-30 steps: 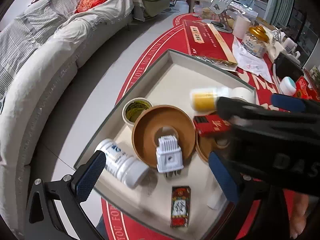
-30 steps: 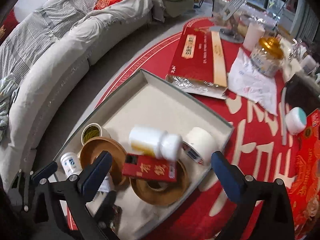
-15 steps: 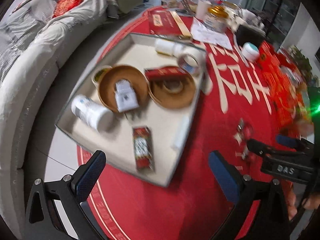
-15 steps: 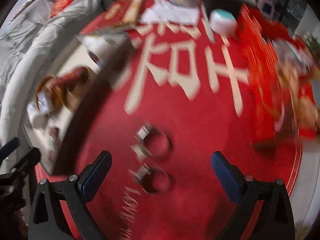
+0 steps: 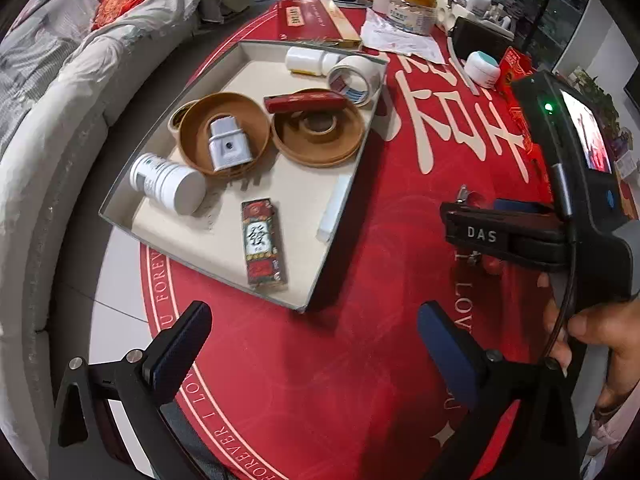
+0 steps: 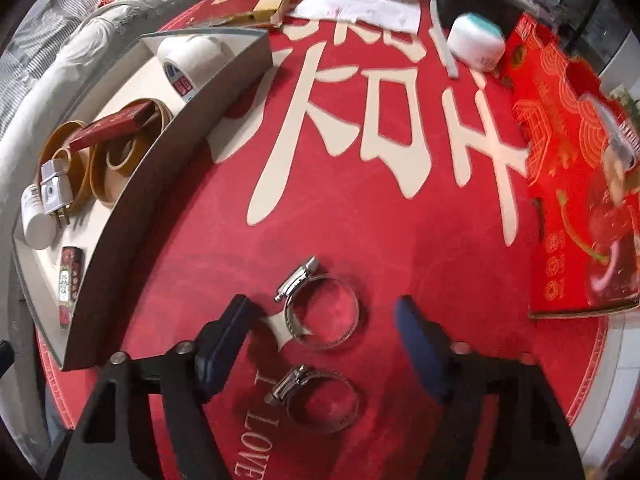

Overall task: Organize rigid objects
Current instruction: 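Close right tool on one metal hose clamp while left tool grasps the other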

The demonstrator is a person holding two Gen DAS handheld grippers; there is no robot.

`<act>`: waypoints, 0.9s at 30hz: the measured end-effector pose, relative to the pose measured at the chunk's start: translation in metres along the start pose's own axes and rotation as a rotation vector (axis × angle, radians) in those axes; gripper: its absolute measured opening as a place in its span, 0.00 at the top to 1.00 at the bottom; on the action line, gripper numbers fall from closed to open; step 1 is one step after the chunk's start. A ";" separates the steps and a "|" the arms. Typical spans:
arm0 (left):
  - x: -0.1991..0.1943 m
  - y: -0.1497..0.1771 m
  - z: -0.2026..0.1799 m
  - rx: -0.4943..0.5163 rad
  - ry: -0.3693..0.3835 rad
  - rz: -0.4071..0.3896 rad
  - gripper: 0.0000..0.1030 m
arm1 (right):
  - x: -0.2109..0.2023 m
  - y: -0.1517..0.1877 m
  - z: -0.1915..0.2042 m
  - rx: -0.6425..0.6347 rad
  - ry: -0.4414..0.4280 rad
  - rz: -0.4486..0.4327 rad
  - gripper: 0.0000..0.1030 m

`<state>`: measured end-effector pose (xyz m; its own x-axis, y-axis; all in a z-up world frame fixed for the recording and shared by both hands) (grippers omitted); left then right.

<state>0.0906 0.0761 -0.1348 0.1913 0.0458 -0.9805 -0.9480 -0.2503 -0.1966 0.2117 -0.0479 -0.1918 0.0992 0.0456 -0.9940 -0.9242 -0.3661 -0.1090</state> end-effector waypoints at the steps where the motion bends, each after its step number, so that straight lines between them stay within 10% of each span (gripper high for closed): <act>1: -0.001 -0.002 -0.004 0.007 0.000 -0.002 0.00 | -0.001 0.000 0.000 0.000 0.001 -0.003 0.49; 15: 0.038 -0.025 -0.119 0.195 0.025 -0.016 0.00 | -0.017 0.095 -0.116 0.299 -0.037 0.029 0.60; 27: 0.082 -0.020 -0.145 0.261 0.024 0.090 0.02 | -0.023 0.128 -0.128 0.357 -0.056 0.036 0.59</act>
<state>0.1621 -0.0549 -0.2108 0.1059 0.0107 -0.9943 -0.9944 0.0052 -0.1059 0.1383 -0.2145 -0.1835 0.0528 0.0926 -0.9943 -0.9983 -0.0211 -0.0550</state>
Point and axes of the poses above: each gripper's, at about its wrist camera, not at the fingertips, and x roughly the way its jaws point, z to its left, y to its underside, the point moved 8 cm from there along x, roughly the way its jaws point, and after that the axes turned 10 degrees about z, right-handed, at the moved point
